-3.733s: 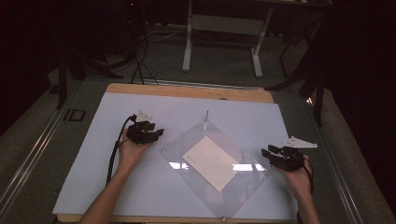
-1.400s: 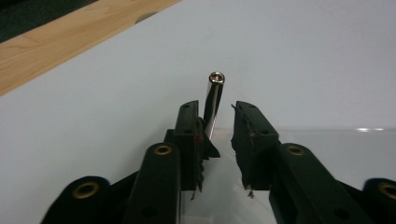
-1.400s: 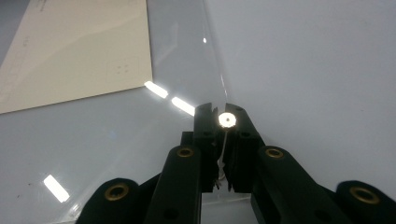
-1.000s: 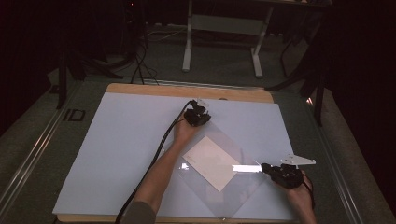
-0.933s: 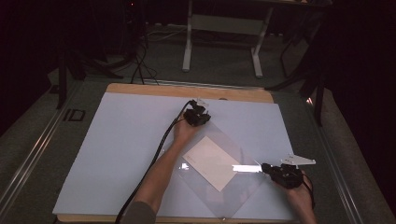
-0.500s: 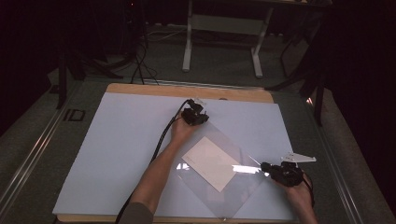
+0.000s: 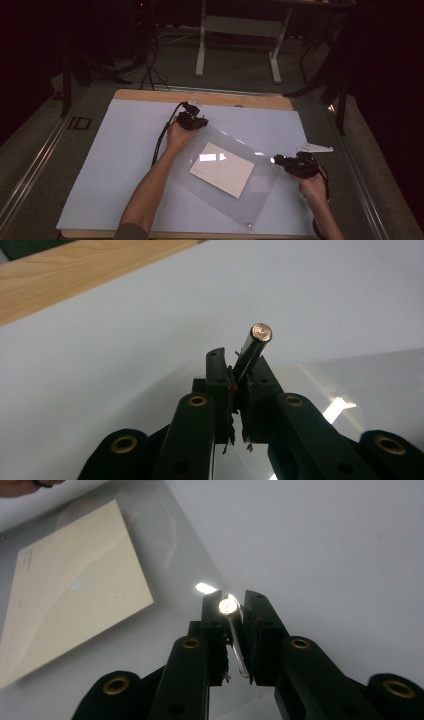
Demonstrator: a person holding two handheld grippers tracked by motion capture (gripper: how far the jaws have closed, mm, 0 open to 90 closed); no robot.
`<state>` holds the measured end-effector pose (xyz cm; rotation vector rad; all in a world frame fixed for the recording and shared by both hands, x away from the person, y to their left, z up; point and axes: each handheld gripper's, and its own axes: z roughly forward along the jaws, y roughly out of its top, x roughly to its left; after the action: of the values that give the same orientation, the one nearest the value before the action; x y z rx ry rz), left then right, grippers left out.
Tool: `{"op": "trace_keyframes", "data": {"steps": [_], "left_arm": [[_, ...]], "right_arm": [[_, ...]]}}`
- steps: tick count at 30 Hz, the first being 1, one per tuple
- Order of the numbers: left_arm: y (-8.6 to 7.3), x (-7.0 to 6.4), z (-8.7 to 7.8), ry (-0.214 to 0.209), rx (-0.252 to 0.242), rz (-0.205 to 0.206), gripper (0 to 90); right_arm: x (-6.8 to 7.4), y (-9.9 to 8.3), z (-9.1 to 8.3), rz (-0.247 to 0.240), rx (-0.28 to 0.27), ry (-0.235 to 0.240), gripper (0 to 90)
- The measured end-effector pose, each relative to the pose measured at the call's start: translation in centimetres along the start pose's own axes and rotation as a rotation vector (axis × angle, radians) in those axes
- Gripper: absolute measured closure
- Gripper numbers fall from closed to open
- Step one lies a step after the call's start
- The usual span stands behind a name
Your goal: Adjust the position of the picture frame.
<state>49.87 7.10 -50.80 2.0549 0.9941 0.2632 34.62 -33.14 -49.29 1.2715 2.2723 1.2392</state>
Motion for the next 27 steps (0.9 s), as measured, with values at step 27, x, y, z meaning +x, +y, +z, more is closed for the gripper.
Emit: {"op": "trace_keyframes", "data": {"steps": [27], "left_arm": [[-7.3,5.3,-9.6,0.076,-0.009,-0.200,82.1]], "right_arm": [[0.6,8.1,10.4,0.020,0.042,0.101,80.3]]}}
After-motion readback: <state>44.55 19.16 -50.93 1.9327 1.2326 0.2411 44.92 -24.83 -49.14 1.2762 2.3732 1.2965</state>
